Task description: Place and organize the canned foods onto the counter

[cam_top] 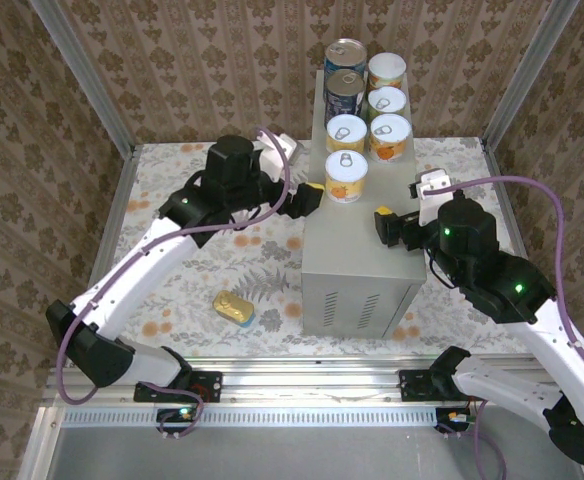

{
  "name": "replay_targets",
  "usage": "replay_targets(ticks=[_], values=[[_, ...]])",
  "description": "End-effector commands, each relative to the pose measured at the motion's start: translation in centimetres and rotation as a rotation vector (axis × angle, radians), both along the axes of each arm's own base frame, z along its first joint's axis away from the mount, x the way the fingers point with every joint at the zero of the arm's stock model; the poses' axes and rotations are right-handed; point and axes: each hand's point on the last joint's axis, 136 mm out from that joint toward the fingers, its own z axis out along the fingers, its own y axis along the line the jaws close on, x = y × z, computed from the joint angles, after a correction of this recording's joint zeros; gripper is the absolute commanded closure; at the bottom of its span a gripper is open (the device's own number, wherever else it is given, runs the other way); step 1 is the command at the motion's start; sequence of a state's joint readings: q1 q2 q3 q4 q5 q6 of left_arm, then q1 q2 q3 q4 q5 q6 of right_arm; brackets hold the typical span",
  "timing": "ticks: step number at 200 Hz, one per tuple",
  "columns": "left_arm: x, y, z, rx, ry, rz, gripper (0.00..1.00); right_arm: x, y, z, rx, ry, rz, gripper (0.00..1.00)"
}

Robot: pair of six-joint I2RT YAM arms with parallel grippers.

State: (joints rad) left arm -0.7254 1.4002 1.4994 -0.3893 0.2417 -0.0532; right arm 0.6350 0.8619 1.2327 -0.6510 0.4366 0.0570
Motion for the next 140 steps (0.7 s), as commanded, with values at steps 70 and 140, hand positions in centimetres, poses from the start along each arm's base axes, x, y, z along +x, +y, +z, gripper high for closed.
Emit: replay_targets(ticks=[70,140], values=[[0.86,-0.56,-0.14,-0.002,0.023,0.0,0.0,-0.11,-0.41,-0.04,0.032,-0.007,-0.007,0.0],[0.89,0.3,-0.18,-0.005,0.023,0.022,0.0,0.69,-0.27,0.07,0.046,-0.003,-0.02,0.0]])
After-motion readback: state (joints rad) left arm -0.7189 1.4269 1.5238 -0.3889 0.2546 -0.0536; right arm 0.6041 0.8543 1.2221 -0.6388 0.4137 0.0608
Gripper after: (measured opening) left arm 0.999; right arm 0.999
